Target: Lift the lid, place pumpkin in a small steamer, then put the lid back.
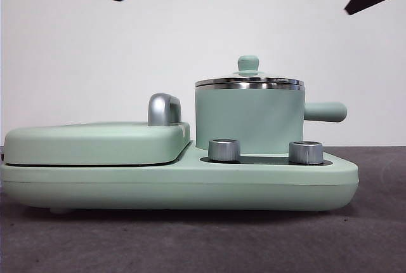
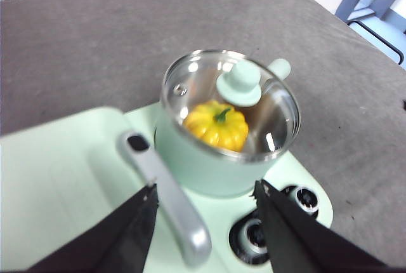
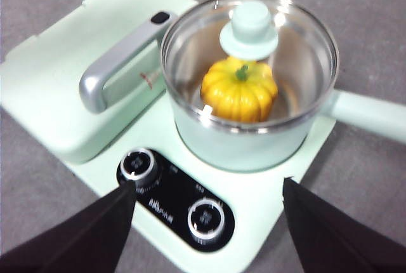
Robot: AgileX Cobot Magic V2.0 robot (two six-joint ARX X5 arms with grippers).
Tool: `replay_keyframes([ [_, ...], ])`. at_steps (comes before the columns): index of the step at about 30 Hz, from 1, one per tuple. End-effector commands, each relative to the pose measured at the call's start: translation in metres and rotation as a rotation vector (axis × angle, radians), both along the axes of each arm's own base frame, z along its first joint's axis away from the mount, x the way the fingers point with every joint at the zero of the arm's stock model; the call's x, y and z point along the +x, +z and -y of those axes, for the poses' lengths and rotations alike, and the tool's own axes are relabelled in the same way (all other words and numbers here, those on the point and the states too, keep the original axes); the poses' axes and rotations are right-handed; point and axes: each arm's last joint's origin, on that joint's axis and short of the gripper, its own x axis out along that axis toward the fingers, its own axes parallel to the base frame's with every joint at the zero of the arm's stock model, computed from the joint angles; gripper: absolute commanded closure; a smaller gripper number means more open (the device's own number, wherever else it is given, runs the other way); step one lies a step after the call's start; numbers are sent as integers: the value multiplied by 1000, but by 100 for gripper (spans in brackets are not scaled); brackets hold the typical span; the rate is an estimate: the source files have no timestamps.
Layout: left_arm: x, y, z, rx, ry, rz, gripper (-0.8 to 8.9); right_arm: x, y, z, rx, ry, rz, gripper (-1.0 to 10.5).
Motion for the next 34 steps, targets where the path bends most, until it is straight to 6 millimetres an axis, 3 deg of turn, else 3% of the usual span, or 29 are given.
replay_keyframes([
  [1, -11, -1, -9, -19, 28, -4, 563, 7, -2, -6, 4, 25, 0, 590],
  [13, -58, -2, -43, 8, 140, 15, 564, 27, -9, -21, 41, 78, -4, 590],
  [22, -63, -4, -47, 49, 159, 1, 570, 25, -10, -21, 43, 94, -23, 596],
  [23, -63, -4, -47, 39, 156, -5, 646, 25, -10, -20, 43, 98, -32, 664],
  [24, -63, -3, -47, 33, 148, -8, 840, 24, -11, -20, 39, 99, -39, 837],
  [25, -64, -3, -47, 30, 146, -4, 789, 24, -12, -20, 34, 100, -43, 975],
  [26, -64, -3, -47, 31, 145, 2, 809, 24, -11, -20, 32, 98, -40, 919],
  [34, -66, -2, -48, 32, 146, 0, 807, 24, -9, -20, 54, 115, -31, 929],
])
